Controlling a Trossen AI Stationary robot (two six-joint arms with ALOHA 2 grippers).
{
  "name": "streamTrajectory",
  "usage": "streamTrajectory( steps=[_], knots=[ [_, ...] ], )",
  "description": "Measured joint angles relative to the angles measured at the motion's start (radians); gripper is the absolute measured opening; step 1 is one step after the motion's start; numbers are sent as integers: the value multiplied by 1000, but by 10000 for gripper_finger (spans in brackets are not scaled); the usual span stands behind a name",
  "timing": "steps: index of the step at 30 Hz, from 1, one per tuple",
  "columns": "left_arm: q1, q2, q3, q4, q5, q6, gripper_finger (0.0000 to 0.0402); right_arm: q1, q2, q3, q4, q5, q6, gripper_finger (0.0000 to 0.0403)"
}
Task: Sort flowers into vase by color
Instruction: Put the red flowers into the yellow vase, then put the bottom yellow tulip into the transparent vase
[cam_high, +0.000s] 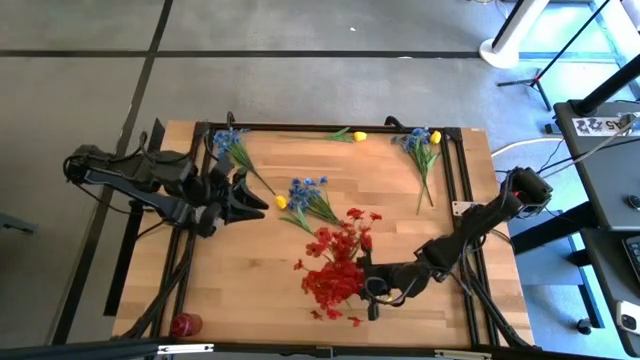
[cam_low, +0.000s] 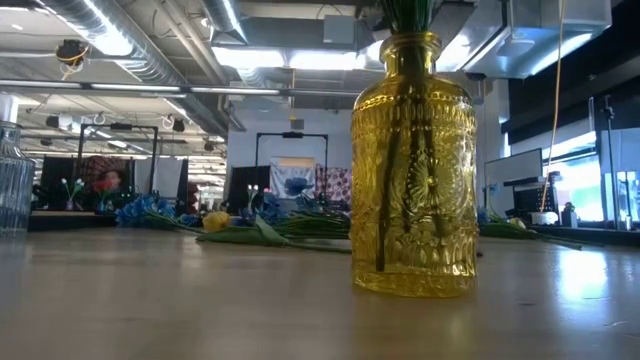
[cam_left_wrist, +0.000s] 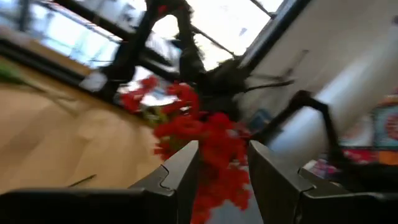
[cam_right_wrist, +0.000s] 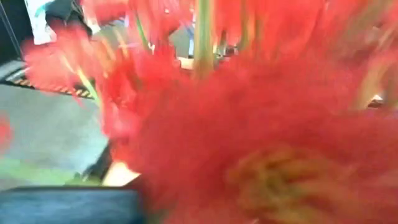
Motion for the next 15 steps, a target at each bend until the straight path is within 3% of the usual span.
streamTrajectory(
  steps=[7,15],
  knots=[
    [-23,14,-1,-114,-262,-7,132,0,-21,263,-353,-1,2,253],
    [-25,114,-1,-192,-402,-70,132,0,-29,457,-694,-17,7,322]
  ],
)
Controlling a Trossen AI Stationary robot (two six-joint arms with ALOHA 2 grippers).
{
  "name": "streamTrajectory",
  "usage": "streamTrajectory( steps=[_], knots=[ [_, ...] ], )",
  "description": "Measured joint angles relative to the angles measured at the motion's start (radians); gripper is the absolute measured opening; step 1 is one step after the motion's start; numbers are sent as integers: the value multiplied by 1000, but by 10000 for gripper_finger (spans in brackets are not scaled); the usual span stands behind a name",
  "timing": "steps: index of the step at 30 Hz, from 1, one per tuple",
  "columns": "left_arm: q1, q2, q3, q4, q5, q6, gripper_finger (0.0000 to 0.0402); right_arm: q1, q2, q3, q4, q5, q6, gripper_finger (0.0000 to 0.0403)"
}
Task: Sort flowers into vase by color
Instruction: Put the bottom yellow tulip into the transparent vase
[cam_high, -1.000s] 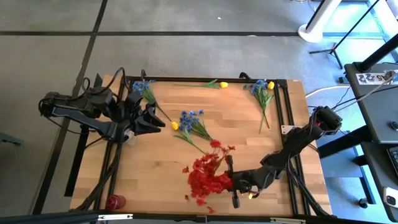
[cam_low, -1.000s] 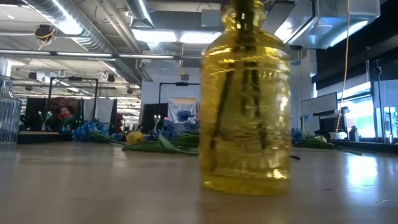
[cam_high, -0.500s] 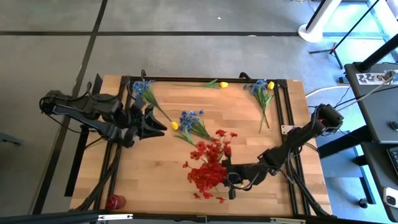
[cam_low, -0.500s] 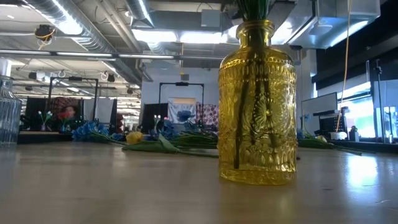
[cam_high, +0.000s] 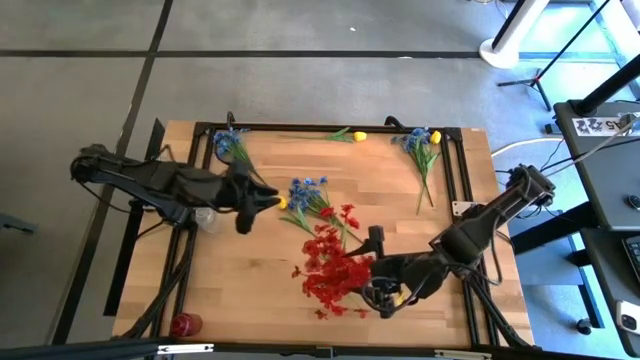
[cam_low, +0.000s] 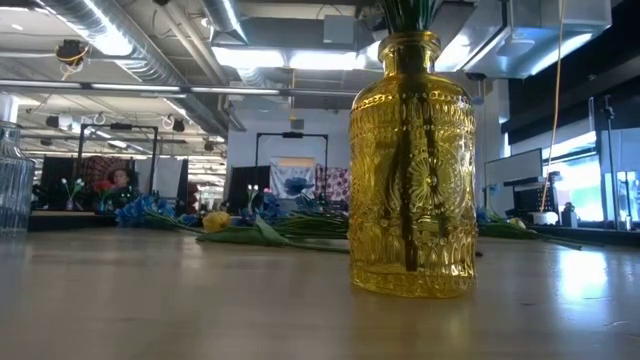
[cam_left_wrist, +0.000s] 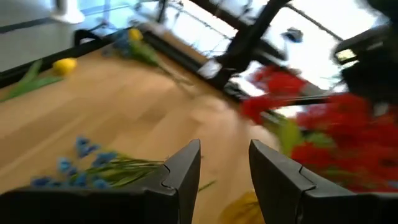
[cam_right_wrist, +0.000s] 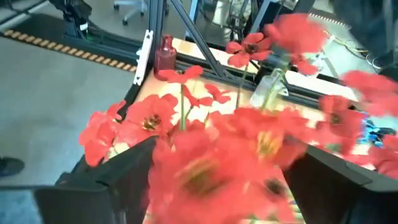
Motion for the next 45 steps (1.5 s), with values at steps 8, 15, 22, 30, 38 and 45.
streamTrajectory(
  steps=[8,15,22,30,38,45],
  knots=[
    [0,107,0,-67,-166,-115,135,0,-56,15,-125,-16,81,330],
    [-27,178,0,-231,-194,-349,154,0,-126,15,-160,-48,169,331],
    [-75,348,-52,-258,-196,-734,156,0,-222,15,-156,-28,170,331],
    [25,560,-97,-230,-173,-1230,155,-1,-342,15,-160,-18,145,331],
    [134,697,-98,-124,-116,-1360,155,-1,-412,15,-160,27,114,331],
    [162,747,-98,-86,-79,-1456,155,-1,-412,15,-189,23,125,331]
  ],
)
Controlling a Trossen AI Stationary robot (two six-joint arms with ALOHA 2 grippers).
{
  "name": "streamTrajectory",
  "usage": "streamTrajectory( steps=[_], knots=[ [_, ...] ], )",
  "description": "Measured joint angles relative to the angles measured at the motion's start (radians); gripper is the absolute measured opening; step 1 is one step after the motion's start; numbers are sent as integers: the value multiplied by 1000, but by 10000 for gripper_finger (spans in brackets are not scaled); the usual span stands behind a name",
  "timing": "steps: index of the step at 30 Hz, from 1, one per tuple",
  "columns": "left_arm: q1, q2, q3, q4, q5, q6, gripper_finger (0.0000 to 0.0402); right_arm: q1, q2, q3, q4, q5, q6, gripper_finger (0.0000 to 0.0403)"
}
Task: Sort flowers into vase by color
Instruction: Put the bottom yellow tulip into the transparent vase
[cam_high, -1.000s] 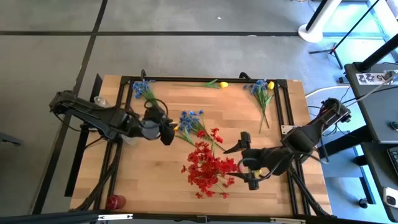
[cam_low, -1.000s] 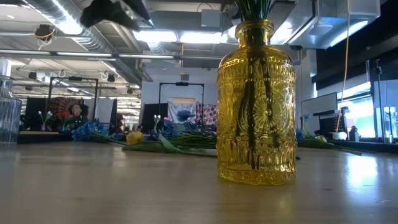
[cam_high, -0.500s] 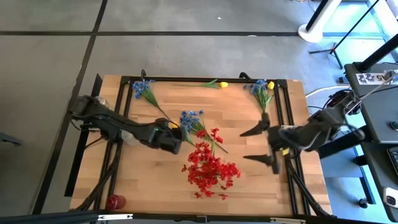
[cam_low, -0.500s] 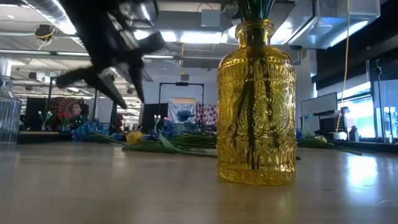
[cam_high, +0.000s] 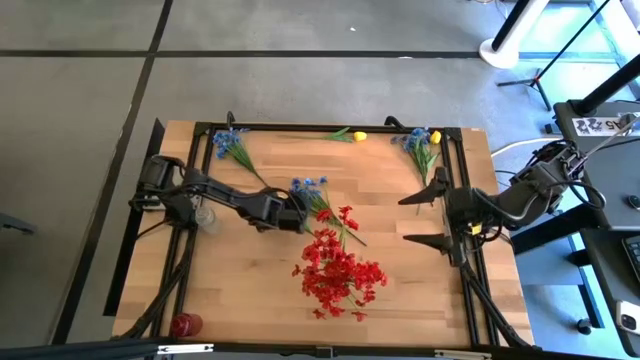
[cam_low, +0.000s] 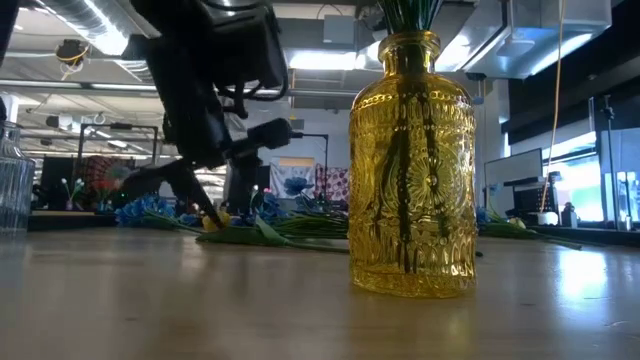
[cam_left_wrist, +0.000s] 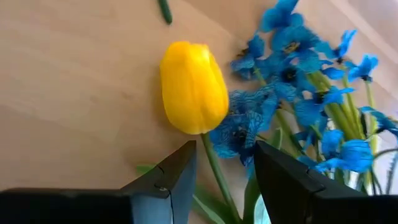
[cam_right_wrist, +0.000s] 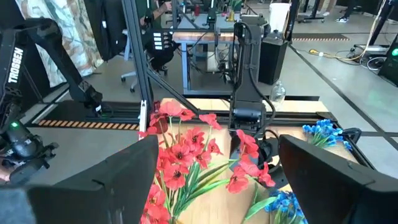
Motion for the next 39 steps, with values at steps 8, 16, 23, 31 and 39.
streamTrajectory(
  steps=[8,16,23,31,39],
  knots=[
    [37,80,3,103,40,-26,113,0,2,0,-32,35,-8,331],
    [39,39,0,33,67,-23,15,0,0,0,-100,37,-8,331],
    [39,-157,-2,16,-1,229,12,0,0,0,-126,44,-8,331],
    [33,-463,-1,-37,-152,733,12,0,0,0,-131,116,-7,331],
    [33,-616,1,-48,-102,1144,12,-21,19,0,-107,236,-7,331]
  ],
)
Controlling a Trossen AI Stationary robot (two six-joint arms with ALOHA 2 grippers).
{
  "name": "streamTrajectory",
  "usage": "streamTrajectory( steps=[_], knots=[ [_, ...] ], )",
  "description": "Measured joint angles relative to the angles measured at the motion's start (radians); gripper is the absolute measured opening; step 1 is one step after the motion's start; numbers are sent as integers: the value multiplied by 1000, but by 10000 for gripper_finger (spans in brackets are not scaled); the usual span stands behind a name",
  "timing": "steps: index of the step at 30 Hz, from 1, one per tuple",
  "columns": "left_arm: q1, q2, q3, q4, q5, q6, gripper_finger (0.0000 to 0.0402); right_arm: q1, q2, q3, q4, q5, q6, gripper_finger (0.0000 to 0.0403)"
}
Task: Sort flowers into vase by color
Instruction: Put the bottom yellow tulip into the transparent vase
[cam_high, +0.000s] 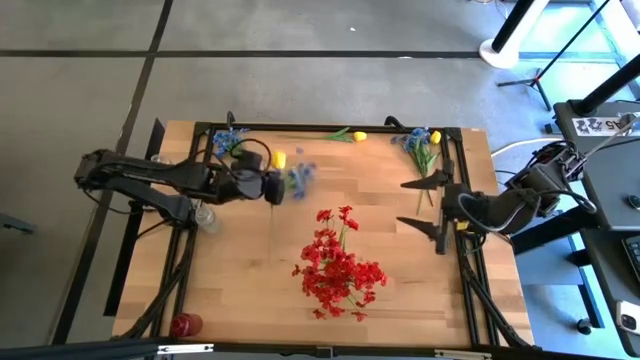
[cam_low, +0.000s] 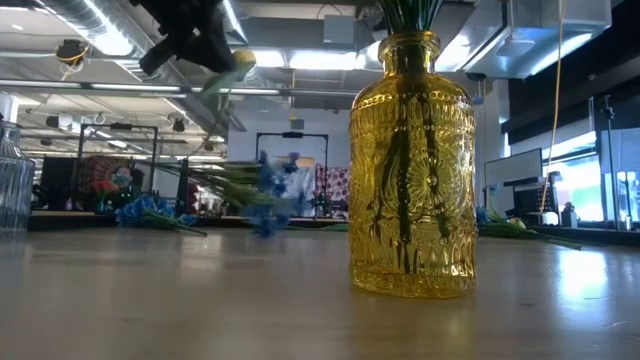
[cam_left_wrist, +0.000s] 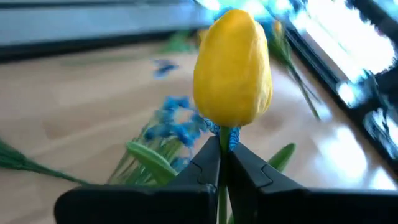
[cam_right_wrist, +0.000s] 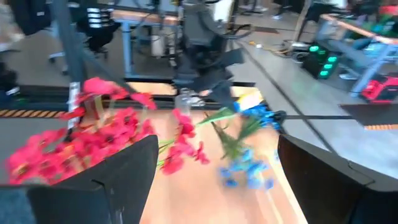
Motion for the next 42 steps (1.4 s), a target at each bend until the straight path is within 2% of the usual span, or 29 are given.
streamTrajectory(
  steps=[3,9,12,18,24,29,34,42],
  knots=[
    [-22,14,-10,-39,91,19,12,-33,14,0,8,1,26,331],
    [-127,75,-109,-26,176,-12,17,-79,47,0,3,-18,108,331],
    [-186,104,-144,-28,247,-50,39,-79,58,0,0,-17,112,331],
    [-288,123,-155,-136,291,-227,102,-88,67,0,0,2,162,331],
    [-376,122,-156,-194,458,-357,137,-137,67,0,-12,-35,204,331],
    [-456,122,-156,-116,476,-438,138,-196,67,0,-37,-110,210,331],
    [-542,160,-155,-205,510,-562,137,-258,67,0,-37,-179,206,331],
    [-551,313,-156,-167,523,-587,137,-332,67,0,-50,-253,176,331]
  ],
)
